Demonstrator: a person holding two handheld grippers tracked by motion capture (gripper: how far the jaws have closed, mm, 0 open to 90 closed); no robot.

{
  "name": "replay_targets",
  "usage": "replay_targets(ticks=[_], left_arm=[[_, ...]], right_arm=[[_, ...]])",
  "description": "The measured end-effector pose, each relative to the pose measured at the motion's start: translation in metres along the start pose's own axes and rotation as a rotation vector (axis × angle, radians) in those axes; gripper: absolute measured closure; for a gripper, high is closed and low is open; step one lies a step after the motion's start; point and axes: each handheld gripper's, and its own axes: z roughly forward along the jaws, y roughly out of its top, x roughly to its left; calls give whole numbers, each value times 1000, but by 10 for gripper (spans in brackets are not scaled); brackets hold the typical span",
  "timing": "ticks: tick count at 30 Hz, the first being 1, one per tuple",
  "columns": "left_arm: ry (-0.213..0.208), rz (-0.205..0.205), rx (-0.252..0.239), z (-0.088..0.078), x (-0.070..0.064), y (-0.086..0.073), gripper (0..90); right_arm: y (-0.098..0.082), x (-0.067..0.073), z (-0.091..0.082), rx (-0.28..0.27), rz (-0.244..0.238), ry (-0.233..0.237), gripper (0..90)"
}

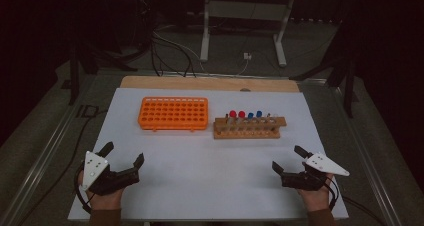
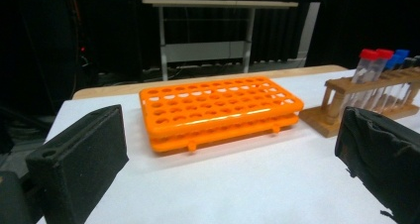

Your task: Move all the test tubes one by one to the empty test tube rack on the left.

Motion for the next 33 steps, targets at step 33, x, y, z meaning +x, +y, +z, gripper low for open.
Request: replay_targets(ticks=[33], left_arm=[[-7,-6,-34,1,0,-4,8]], right_arm=[[61,-3,5,-5,-14,-15,3]])
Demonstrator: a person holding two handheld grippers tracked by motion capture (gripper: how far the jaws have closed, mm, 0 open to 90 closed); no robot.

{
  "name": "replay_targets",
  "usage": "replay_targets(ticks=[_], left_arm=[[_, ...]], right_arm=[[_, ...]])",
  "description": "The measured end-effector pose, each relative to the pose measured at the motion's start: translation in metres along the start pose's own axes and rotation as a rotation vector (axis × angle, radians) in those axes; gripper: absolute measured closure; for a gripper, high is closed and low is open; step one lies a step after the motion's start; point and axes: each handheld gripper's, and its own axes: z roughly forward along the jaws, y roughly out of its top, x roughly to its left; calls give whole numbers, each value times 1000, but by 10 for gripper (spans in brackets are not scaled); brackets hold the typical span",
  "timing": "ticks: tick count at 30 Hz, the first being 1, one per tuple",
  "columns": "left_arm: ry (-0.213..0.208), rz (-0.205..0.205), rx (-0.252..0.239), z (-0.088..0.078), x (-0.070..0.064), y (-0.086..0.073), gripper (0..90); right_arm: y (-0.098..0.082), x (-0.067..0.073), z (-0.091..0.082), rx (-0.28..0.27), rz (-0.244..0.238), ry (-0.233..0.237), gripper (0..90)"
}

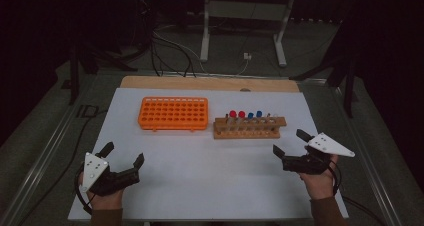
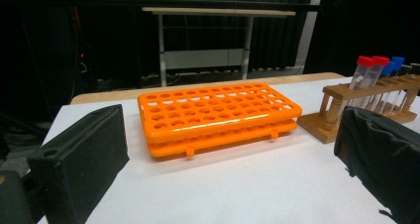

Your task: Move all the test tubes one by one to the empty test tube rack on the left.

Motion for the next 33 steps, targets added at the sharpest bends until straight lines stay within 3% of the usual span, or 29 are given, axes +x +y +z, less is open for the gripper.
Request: replay_targets(ticks=[2,6,11,13,14,18,19,24,29,33], left_arm=[[-2,1,-6,1,0,-1,9],[19,48,-3,3,0,-4,9],[10,16,1,3,0,-4,9],[11,2,11,4,1,-5,9],[11,-6,17,4,2,-5,9],[19,-22,22,4,3,-6,9],[29,-19,29,4,4,-6,9],[35,-35,35,6,6,-7,9],[32,-36,32,5,6,-7,9],[32,-38,35,5,6,-7,9]], right_arm=[[7,-3,3,0,3,-8,3],[18,-9,11,3,-13,-23,3],[25,-17,23,9,-5,-40,3],[27,-24,31,16,16,-46,7],[28,-31,36,13,26,-74,42],[27,-43,47,34,70,-70,79],[24,-52,57,75,95,-65,121],[19,-63,75,128,131,-91,309],[12,-67,92,181,104,-85,541],[4,-67,101,213,105,-77,643]])
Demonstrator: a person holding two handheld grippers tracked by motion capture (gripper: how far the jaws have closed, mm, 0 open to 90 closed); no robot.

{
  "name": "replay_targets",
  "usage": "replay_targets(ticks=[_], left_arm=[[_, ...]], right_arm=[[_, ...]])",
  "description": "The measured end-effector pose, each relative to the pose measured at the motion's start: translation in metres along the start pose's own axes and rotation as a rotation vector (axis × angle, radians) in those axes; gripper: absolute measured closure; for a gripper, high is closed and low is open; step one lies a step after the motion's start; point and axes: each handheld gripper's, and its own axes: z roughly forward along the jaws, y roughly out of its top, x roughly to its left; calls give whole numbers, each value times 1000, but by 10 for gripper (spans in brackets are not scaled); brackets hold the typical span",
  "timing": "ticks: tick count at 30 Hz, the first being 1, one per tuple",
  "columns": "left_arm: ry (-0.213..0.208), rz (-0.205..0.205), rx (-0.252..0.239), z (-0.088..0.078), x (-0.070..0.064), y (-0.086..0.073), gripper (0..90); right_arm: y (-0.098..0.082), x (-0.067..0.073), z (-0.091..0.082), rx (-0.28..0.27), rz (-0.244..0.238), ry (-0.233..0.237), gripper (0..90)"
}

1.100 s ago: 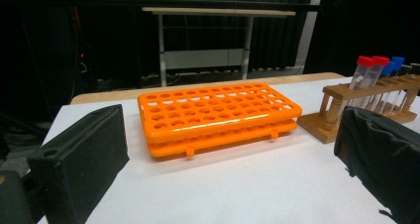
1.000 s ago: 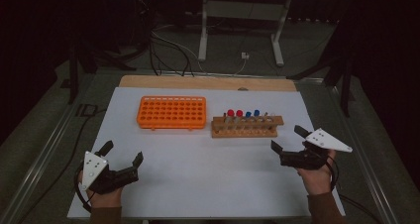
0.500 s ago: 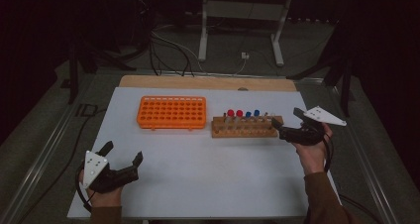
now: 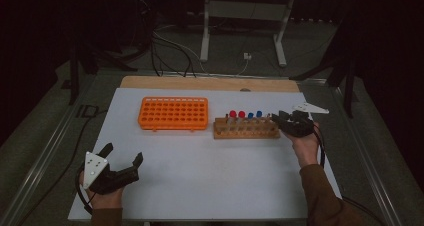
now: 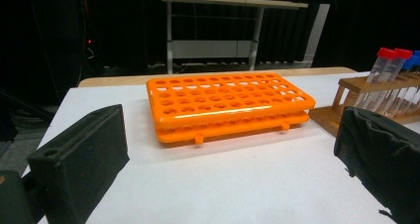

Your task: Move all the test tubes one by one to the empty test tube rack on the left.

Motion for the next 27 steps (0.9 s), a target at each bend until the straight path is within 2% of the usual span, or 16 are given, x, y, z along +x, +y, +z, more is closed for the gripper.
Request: replay_targets(ticks=[3,6,9,15,20,24,27], left_arm=[[1,-2,0,0,0,0,9],[0,-5,2,0,0,0,9],[1,-6,3,-1,1,0,9],[0,-9,4,-1,1,0,9],[-1,-11,6,-1,0,0,10],[3,-6,18,1,0,-1,10],[2,-7,30,2,-1,-1,10]], right_arm=[[-1,0,3,3,3,0,684],[-2,7,10,17,-19,-7,737],[-3,11,12,15,-33,-26,751],[-4,14,10,9,-22,-43,757],[-4,13,9,16,22,-42,763],[-4,12,8,19,27,-42,764],[-1,12,3,1,30,-40,764]])
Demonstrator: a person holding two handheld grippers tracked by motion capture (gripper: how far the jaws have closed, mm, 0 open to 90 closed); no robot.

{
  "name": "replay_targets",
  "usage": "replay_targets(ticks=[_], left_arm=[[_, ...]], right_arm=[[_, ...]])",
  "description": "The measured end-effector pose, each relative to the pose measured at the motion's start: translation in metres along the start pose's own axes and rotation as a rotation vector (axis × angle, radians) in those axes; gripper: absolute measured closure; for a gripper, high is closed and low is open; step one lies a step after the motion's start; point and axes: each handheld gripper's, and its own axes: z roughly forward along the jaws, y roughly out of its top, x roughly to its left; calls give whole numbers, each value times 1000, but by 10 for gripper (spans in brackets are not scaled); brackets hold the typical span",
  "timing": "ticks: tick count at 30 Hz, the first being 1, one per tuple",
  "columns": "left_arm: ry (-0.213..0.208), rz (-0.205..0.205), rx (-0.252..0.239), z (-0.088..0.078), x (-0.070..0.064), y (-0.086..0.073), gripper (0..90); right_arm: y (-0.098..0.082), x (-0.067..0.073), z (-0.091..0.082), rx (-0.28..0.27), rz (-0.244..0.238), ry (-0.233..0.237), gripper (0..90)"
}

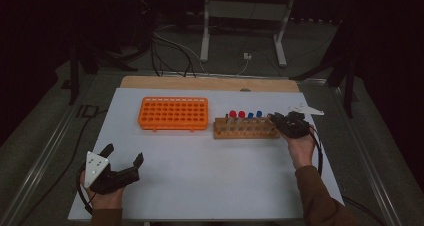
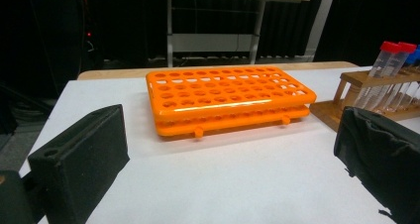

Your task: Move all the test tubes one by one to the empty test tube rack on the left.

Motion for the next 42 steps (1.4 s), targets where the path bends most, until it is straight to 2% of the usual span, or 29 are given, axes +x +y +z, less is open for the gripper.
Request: replay_targets(ticks=[10,12,19,25,27,28,31,37,42], left_arm=[[14,-11,-4,0,2,0,9],[26,-7,2,0,1,-1,9],[26,-11,9,2,1,-2,10],[8,-15,22,7,-3,0,10],[-11,-26,27,10,-6,5,10],[-35,-33,20,12,-10,11,9],[-59,-26,21,15,-15,15,9],[-115,29,31,33,-34,31,10],[-195,79,39,56,-58,47,10]], right_arm=[[14,-4,-19,-64,17,7,765],[20,-4,-25,-75,10,7,765],[33,-1,-38,-108,-6,9,764],[44,6,-52,-130,-36,32,764],[46,12,-58,-136,-45,54,764],[46,14,-59,-136,-48,62,764],[47,20,-62,-133,-49,95,764],[46,37,-59,-102,-81,149,763],[45,54,-55,-79,-115,200,763]])
